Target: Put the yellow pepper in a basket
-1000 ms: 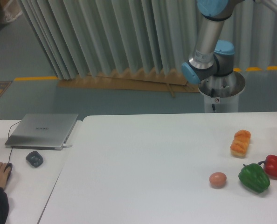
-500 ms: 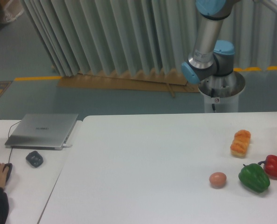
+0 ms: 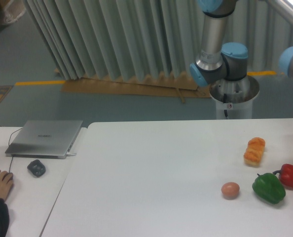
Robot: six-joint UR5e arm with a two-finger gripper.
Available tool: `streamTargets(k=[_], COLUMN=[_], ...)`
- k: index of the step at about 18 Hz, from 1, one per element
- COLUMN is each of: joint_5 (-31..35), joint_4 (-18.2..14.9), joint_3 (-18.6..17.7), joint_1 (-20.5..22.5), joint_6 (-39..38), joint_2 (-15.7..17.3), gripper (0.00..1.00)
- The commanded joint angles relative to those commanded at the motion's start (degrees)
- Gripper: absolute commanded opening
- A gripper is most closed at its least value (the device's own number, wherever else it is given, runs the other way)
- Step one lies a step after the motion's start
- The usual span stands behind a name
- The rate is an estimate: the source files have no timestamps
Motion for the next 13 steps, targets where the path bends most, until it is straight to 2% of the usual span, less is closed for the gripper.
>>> streamTargets(k=[3, 6, 13], joint_5=[-0.79, -4.39, -5.72], joint_4=[-2.10, -3.86, -4.04], joint_3=[-0.09, -0.26, -1.14], joint_1=[-1.67, -3.08, -4.14], joint_6=[-2.74, -3.44, -5.64], joint_2=[0.79, 1.85, 2.73], gripper=[1.00, 1.00, 1.00])
